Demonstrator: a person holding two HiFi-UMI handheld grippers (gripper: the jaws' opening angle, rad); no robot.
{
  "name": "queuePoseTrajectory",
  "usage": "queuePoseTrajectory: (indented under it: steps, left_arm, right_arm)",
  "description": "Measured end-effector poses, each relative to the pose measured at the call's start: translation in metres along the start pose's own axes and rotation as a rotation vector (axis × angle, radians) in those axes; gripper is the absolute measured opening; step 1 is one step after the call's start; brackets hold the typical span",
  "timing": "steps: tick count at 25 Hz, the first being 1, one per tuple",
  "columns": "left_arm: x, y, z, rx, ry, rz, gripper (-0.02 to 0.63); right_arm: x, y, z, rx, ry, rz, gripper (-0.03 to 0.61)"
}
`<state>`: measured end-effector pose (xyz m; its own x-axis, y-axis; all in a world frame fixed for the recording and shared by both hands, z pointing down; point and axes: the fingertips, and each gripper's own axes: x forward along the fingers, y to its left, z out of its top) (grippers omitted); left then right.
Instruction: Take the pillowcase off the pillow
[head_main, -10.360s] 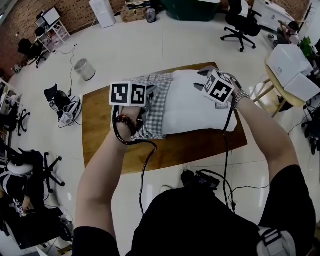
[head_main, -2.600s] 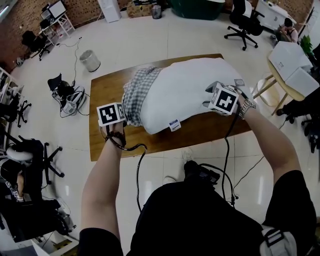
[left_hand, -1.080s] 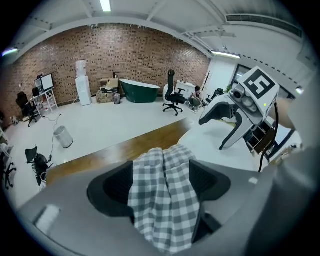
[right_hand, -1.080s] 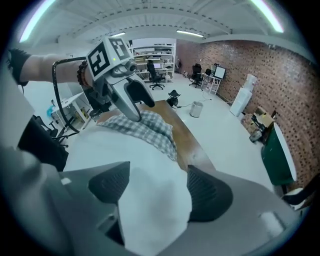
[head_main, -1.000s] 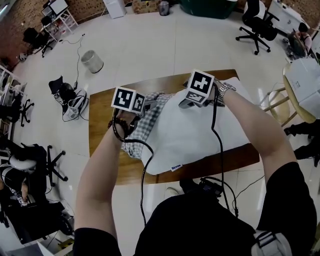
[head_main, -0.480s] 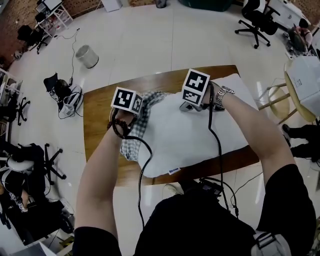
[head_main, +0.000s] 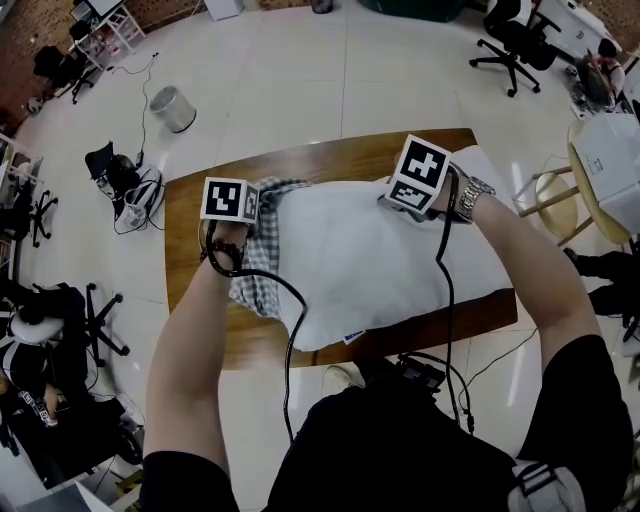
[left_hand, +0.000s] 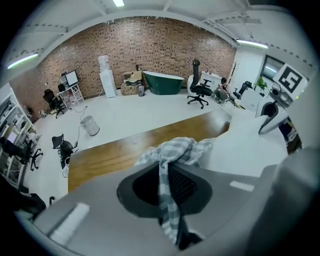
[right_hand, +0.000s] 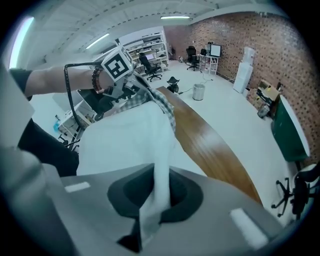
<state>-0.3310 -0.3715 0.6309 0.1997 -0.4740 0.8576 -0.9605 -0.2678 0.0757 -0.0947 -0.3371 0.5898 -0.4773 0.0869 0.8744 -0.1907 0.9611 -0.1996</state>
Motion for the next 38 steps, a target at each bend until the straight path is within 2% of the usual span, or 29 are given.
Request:
queuePoseTrajectory:
  steps: [3, 10, 17, 26, 29, 34, 36, 38]
  left_arm:
    - [-0.006, 0.011, 0.001, -0.012, -0.020, 0.024, 0.026]
    - [-0.020, 0.047, -0.006, 0.043, -0.037, 0.132, 0.026]
    - [-0.038, 0.098, -0.029, -0.030, -0.030, 0.185, 0.026]
    - [-0.065, 0.150, -0.047, -0.087, -0.030, 0.272, 0.026]
    - [-0.071, 0.156, -0.056, -0.113, -0.023, 0.287, 0.026]
    - [-0.073, 0.149, -0.063, -0.093, -0.038, 0.300, 0.040]
    - [-0.073, 0.144, -0.065, -0.056, -0.044, 0.309, 0.089]
    - [-0.078, 0.142, -0.067, -0.035, -0.057, 0.314, 0.132]
  right_arm:
    - [-0.011, -0.002, -0.003, -0.014, -0.004, -0.017, 0.025]
    - [-0.022, -0.012, -0.017, -0.038, 0.000, -0.060, 0.028]
    - [-0.033, -0.037, -0.038, -0.031, 0.015, -0.131, 0.031]
    - [-0.038, -0.061, -0.049, -0.044, -0.043, -0.203, 0.069]
    - [-0.040, -0.063, -0.052, -0.034, -0.066, -0.223, 0.097]
    - [-0.045, -0.063, -0.046, -0.022, -0.140, -0.247, 0.220]
    - [-0.051, -0.061, -0.042, -0.041, -0.162, -0.277, 0.252]
    - [-0.057, -0.056, -0.037, -0.072, -0.168, -0.316, 0.253]
